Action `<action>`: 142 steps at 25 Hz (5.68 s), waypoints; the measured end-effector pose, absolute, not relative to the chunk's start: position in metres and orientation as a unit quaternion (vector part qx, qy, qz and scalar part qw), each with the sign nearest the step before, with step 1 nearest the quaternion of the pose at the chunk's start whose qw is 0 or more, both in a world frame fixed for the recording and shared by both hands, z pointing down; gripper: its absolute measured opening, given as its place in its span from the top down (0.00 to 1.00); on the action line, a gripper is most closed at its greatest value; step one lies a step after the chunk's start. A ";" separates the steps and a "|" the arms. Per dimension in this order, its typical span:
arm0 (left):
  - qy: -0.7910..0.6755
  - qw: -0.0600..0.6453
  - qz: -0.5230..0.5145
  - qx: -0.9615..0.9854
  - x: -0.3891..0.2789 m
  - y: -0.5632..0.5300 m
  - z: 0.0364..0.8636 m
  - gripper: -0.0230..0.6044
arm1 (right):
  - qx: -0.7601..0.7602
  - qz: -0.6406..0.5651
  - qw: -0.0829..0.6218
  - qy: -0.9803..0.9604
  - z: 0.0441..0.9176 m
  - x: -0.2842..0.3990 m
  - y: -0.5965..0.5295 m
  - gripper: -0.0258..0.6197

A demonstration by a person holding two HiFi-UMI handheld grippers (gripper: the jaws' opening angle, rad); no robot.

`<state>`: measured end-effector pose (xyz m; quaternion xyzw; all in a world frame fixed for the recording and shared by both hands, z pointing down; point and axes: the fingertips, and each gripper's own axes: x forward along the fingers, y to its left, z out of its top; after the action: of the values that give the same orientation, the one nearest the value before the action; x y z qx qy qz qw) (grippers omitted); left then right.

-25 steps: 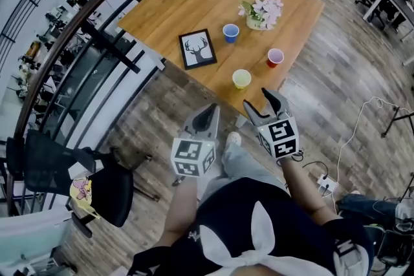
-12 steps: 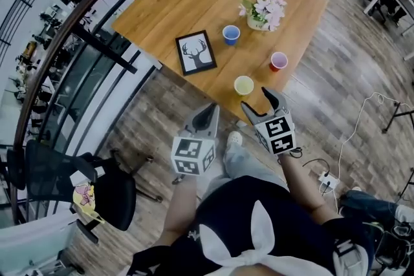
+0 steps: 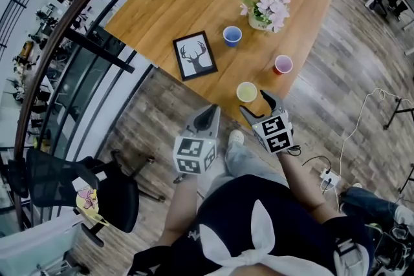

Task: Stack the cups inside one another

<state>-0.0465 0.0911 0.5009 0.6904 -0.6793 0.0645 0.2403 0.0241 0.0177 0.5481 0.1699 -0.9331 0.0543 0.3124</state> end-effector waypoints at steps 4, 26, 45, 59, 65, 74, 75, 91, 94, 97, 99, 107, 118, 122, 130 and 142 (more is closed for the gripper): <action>-0.676 0.251 0.069 0.690 -0.055 0.081 0.510 0.92 | 0.166 0.059 0.334 -0.926 0.564 0.015 0.008 0.45; -0.666 0.275 0.101 0.686 -0.085 0.061 0.539 0.92 | 0.146 0.058 0.410 -0.898 0.632 0.002 -0.013 0.43; -0.659 0.284 0.100 0.690 -0.086 0.044 0.549 0.92 | 0.140 0.048 0.403 -0.903 0.620 0.003 -0.024 0.46; -0.652 0.274 0.116 0.698 -0.083 0.036 0.545 0.92 | 0.159 0.027 0.328 -0.931 0.544 0.000 -0.040 0.46; -0.651 0.269 0.111 0.701 -0.079 0.033 0.537 0.92 | 0.169 0.015 0.298 -0.939 0.508 0.002 -0.049 0.46; -0.645 0.268 0.112 0.707 -0.065 0.028 0.532 0.92 | 0.173 0.015 0.285 -0.943 0.493 0.010 -0.050 0.46; -0.644 0.267 0.113 0.708 -0.064 0.027 0.531 0.92 | 0.174 0.015 0.284 -0.943 0.493 0.011 -0.050 0.46; -0.621 0.265 0.123 0.728 -0.039 0.021 0.528 0.92 | 0.231 0.030 0.274 -0.933 0.488 0.054 -0.075 0.46; -0.614 0.266 0.126 0.733 -0.034 0.018 0.528 0.92 | 0.248 0.034 0.274 -0.929 0.487 0.066 -0.084 0.46; -0.607 0.265 0.127 0.738 -0.031 0.011 0.527 0.92 | 0.264 0.035 0.275 -0.924 0.487 0.076 -0.097 0.46; -0.601 0.265 0.126 0.743 -0.030 0.005 0.525 0.92 | 0.276 0.035 0.275 -0.920 0.486 0.082 -0.105 0.46; -0.557 0.268 0.139 0.774 -0.024 -0.021 0.522 0.92 | 0.329 0.046 0.280 -0.901 0.478 0.098 -0.134 0.46; -0.510 0.266 0.148 0.805 -0.044 -0.065 0.512 0.92 | 0.390 0.080 0.292 -0.869 0.480 0.099 -0.158 0.46; -0.496 0.262 0.152 0.814 -0.052 -0.077 0.508 0.92 | 0.405 0.095 0.293 -0.861 0.483 0.096 -0.165 0.46; -0.477 0.252 0.164 0.826 -0.073 -0.092 0.501 0.92 | 0.429 0.130 0.300 -0.842 0.496 0.094 -0.172 0.46; -0.469 0.263 0.167 0.826 -0.101 -0.108 0.504 0.92 | 0.442 0.150 0.324 -0.823 0.532 0.090 -0.186 0.46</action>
<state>-0.1011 -0.1081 0.5044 0.8264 -0.4688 0.1674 0.2631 0.0904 -0.1860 0.5324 0.4417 -0.8229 0.1501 0.3245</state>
